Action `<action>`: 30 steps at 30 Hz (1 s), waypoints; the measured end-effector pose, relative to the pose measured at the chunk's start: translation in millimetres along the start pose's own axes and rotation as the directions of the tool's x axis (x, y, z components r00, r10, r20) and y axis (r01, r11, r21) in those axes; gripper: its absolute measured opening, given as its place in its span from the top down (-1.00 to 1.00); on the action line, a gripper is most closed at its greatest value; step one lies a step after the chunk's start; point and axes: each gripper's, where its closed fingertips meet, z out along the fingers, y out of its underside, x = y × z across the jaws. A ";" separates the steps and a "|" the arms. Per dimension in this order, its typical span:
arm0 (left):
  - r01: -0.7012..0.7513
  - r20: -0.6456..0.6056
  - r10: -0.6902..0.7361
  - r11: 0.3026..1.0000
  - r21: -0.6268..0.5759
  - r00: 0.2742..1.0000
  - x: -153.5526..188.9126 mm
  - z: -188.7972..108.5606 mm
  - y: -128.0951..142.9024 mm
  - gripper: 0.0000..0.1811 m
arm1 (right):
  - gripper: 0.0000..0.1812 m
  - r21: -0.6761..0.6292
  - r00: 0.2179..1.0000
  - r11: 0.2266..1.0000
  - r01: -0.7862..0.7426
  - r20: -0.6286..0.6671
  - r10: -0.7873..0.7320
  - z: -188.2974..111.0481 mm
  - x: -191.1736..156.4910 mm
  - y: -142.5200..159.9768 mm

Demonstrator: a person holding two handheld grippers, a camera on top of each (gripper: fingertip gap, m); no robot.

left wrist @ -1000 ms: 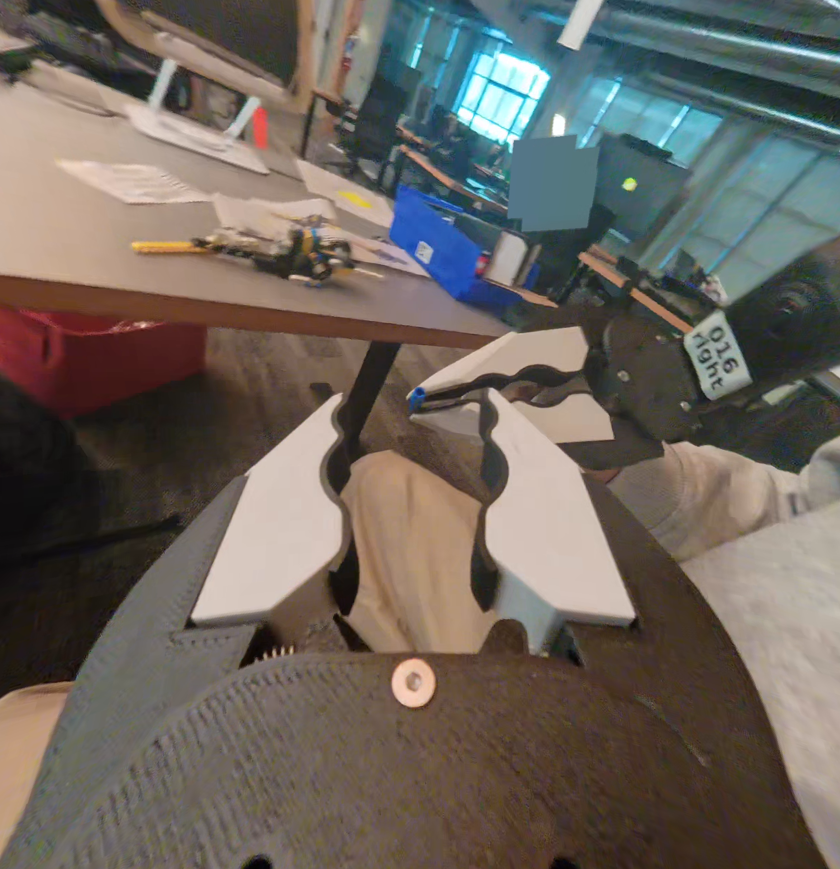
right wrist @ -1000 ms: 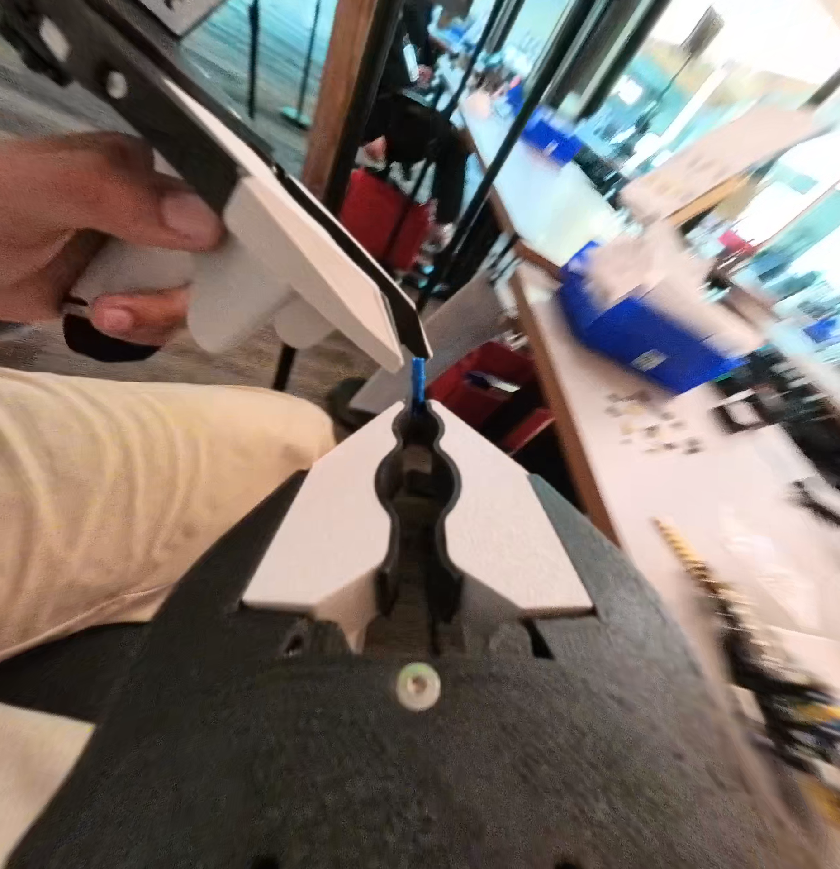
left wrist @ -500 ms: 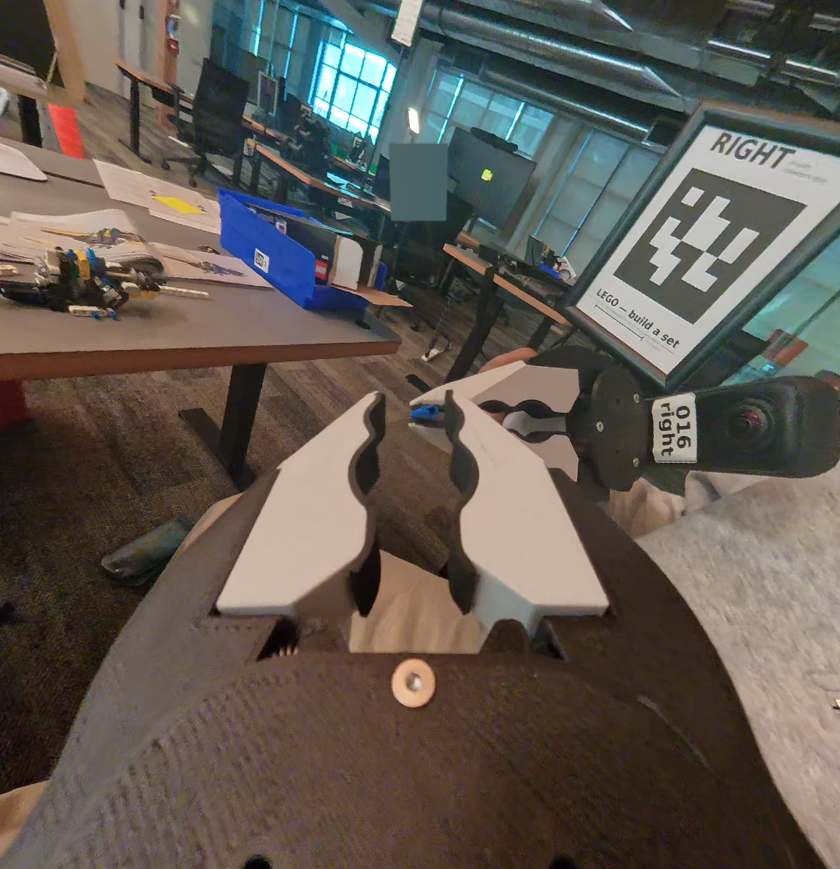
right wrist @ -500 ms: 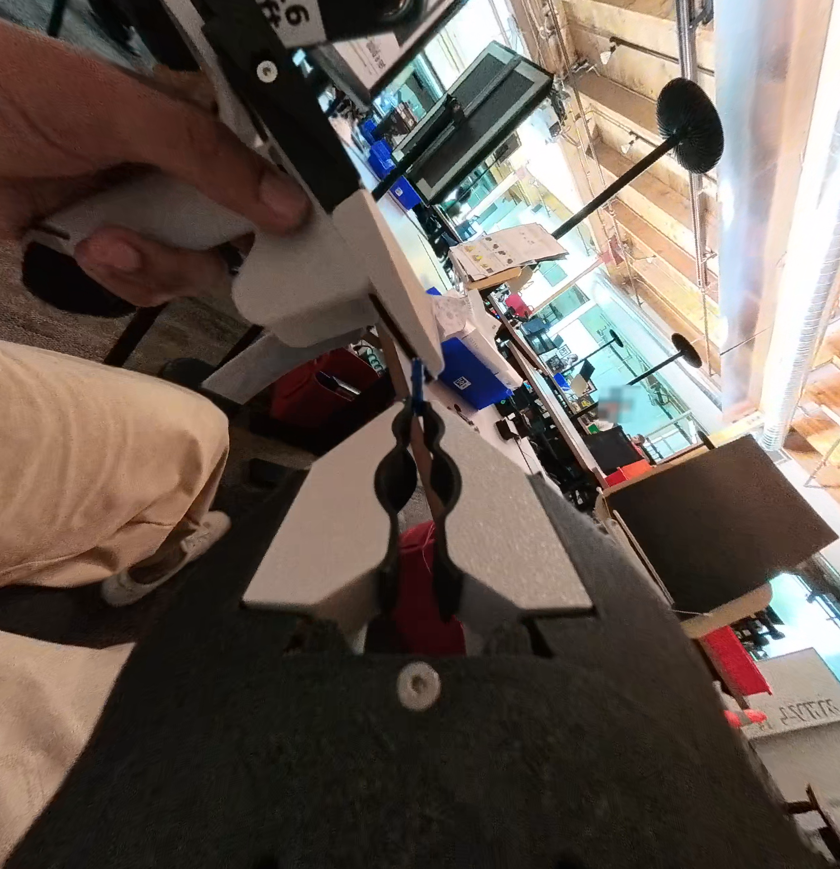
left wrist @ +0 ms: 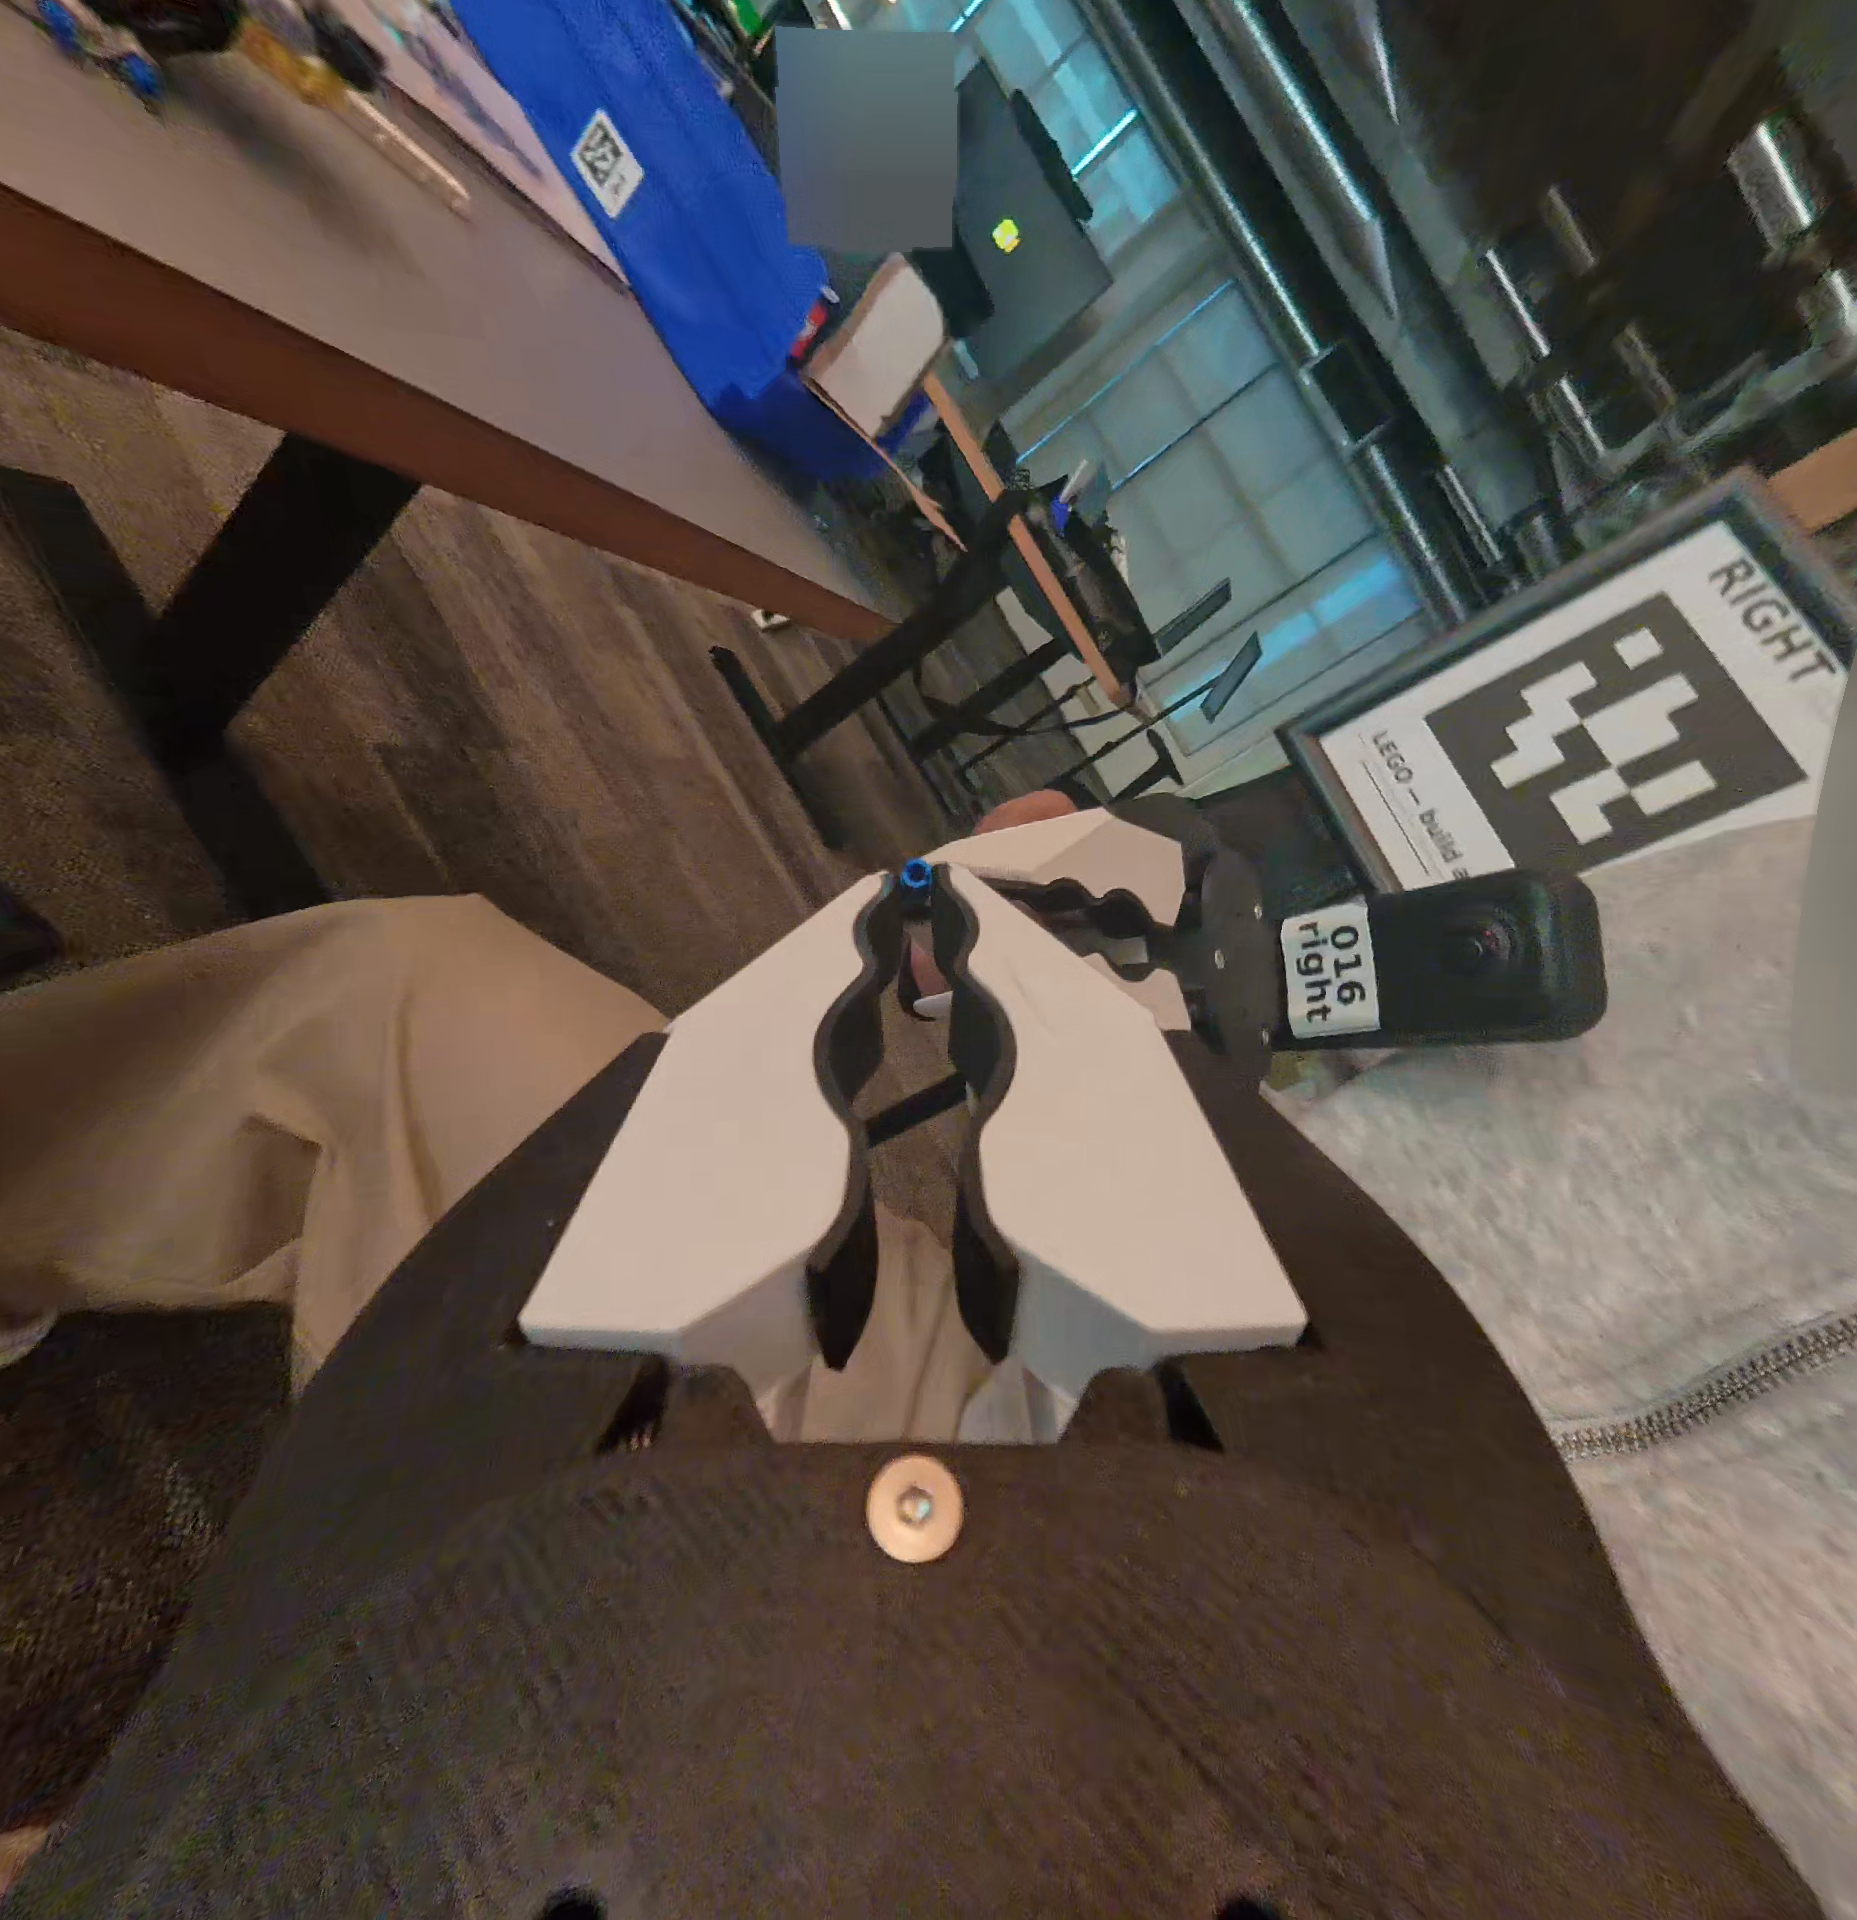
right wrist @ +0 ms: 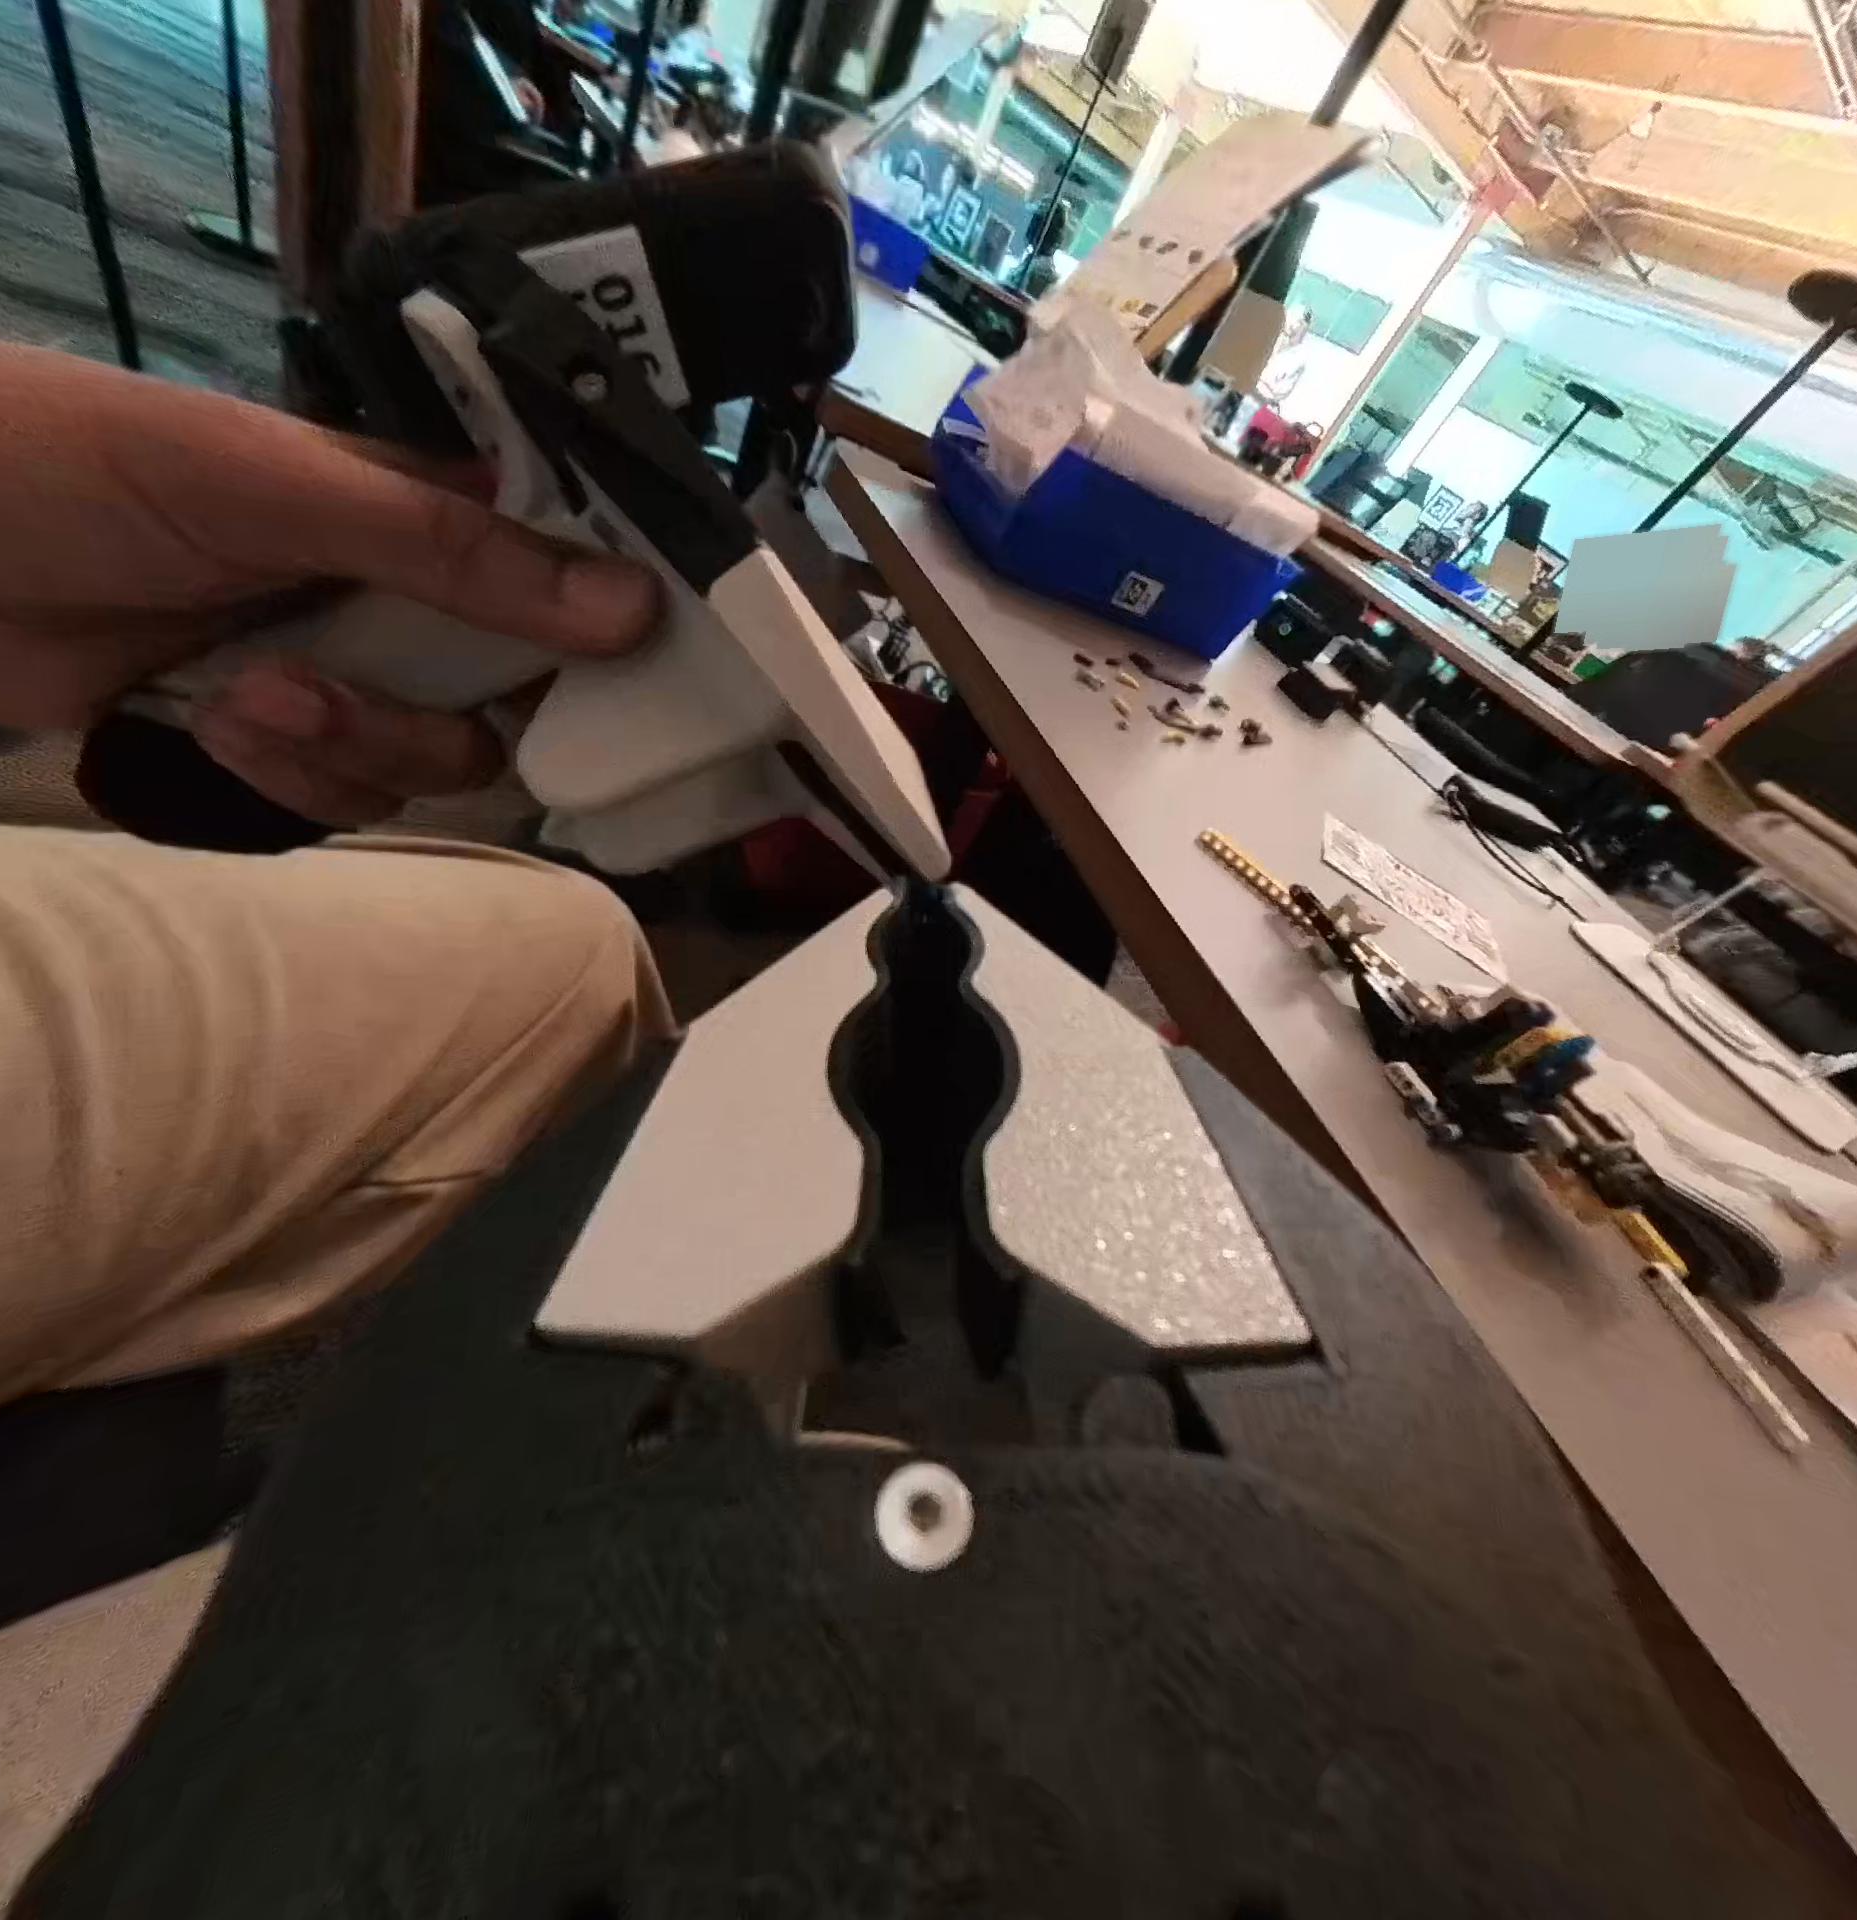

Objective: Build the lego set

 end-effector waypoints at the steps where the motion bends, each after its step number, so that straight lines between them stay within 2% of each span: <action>1: 0.011 -0.006 -0.011 1.000 0.001 1.000 -12.5 5.5 -6.7 0.96 | 0.98 -0.013 1.000 1.000 0.001 -0.012 -0.001 8.3 8.6 10.4; 4: 0.032 -0.027 -0.032 0.999 -0.016 0.999 -42.0 18.8 -27.9 0.96 | 0.92 -0.029 0.999 0.999 -0.038 -0.015 0.038 32.6 32.4 32.4; 7: 0.044 -0.045 -0.045 0.999 -0.029 0.998 -56.6 24.4 -48.0 0.96 | 0.76 -0.045 0.976 0.977 -0.210 0.053 0.212 54.2 48.6 42.8; 10: 0.010 -0.062 -0.013 0.999 -0.051 0.998 -47.6 25.8 -61.7 0.96 | 0.68 -0.040 0.921 0.927 -0.373 0.103 0.375 66.6 63.1 32.7; 12: -0.027 -0.115 0.022 0.999 -0.040 0.993 -26.0 23.8 -71.4 0.96 | 0.69 -0.051 0.900 0.909 -0.414 0.128 0.417 68.7 67.2 18.4; 14: -0.088 -0.167 0.083 0.996 -0.024 0.982 0.7 19.1 -77.9 0.96 | 0.69 -0.070 0.908 0.916 -0.394 0.124 0.400 67.3 67.0 2.7; 17: -0.212 -0.204 0.200 0.976 -0.041 0.958 32.6 9.5 -73.0 0.96 | 0.74 -0.070 0.949 0.952 -0.297 0.084 0.302 61.2 60.0 -26.2; 19: -0.275 -0.219 0.263 0.961 -0.026 0.940 47.5 1.7 -68.4 0.96 | 0.79 -0.074 0.974 0.973 -0.218 0.049 0.222 56.5 50.9 -40.2; 22: -0.340 -0.238 0.328 0.941 -0.008 0.914 62.5 -4.5 -62.8 0.96 | 0.73 -0.039 0.992 0.992 -0.120 -0.055 0.117 47.2 45.3 -53.0; 25: -0.350 -0.259 0.339 0.937 0.004 0.904 73.6 -4.7 -56.1 0.96 | 0.76 0.018 0.986 0.995 -0.099 -0.130 0.100 36.3 44.5 -60.9; 30: -0.290 -0.276 0.287 0.957 0.033 0.917 81.3 -6.6 -48.7 0.96 | 0.71 0.067 0.986 0.993 -0.096 -0.131 0.104 14.4 35.9 -66.7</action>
